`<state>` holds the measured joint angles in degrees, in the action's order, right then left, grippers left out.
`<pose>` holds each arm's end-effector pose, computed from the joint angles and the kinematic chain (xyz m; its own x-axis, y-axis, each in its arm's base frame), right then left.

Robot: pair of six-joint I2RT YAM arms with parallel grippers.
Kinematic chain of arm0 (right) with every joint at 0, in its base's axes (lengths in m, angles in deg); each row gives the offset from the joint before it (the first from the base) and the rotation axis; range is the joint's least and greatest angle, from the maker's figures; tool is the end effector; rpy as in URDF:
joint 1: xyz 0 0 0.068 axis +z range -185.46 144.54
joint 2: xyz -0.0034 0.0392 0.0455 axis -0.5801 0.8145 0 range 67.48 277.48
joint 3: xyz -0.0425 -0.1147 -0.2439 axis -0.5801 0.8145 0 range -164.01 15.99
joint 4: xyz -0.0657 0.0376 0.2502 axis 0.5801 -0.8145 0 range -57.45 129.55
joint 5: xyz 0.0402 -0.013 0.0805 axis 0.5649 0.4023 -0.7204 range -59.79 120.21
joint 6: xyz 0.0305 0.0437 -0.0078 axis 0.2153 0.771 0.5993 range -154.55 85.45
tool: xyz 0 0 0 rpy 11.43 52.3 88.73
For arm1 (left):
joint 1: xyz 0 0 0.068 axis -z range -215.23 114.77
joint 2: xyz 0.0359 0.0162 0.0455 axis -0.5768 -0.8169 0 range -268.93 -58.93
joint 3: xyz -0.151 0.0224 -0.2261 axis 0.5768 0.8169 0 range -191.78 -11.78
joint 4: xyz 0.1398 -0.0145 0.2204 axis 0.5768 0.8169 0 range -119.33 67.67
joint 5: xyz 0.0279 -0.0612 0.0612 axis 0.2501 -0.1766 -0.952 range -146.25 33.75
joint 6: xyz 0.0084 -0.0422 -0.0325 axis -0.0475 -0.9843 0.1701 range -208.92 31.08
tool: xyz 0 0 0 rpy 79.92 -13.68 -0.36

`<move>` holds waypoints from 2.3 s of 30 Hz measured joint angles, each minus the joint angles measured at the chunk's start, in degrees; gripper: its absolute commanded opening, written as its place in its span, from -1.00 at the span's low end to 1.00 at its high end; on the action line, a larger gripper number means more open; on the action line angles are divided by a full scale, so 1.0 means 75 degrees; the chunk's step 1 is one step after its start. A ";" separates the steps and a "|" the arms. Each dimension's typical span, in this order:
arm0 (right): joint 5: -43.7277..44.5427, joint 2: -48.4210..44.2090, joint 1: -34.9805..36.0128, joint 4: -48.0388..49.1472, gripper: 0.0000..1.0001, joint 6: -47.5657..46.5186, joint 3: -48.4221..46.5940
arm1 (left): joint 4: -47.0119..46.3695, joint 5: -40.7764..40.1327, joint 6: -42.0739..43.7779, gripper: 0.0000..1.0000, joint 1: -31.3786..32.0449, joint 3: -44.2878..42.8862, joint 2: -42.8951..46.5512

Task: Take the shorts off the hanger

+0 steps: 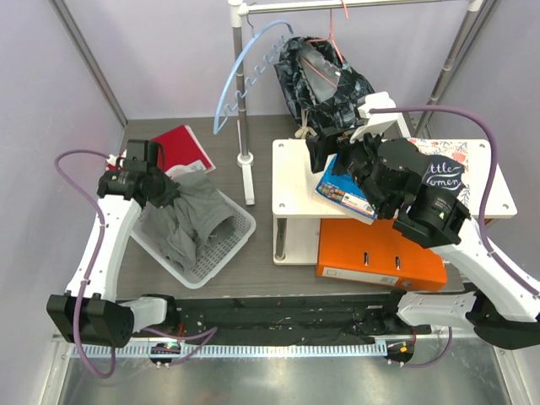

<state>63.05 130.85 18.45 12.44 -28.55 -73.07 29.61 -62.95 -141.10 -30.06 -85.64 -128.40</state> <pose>0.1336 0.1504 0.5073 -0.0521 0.0775 -0.9956 -0.3560 0.9300 0.0910 0.2299 -0.0166 0.3502 -0.5147 -0.7413 -0.4308 -0.6274 0.6681 -0.4000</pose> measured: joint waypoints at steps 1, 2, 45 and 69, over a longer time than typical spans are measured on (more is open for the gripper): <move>0.0026 0.0052 0.0000 -0.0012 0.64 -0.0029 -0.0055 | 0.0009 -0.0099 0.0000 -0.99 0.0000 -0.0026 -0.0047; 0.0061 0.0108 0.0000 -0.0015 0.64 -0.0064 -0.0114 | 0.0044 -0.0172 -0.0009 -0.99 0.0000 -0.0026 -0.0058; -0.0606 0.2771 -0.2008 -0.0787 0.68 0.1116 -0.2862 | 0.0635 0.0632 0.0895 0.75 0.1236 -0.1853 0.1107; -0.2868 0.3238 -0.5374 0.0924 0.05 0.0248 -0.1376 | 0.0003 0.1040 0.2430 0.79 0.1918 -0.2448 0.2040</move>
<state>41.54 155.13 -21.85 19.37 -26.69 -83.39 29.63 -55.14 -122.87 -15.68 -104.00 -113.10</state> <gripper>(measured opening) 0.697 0.904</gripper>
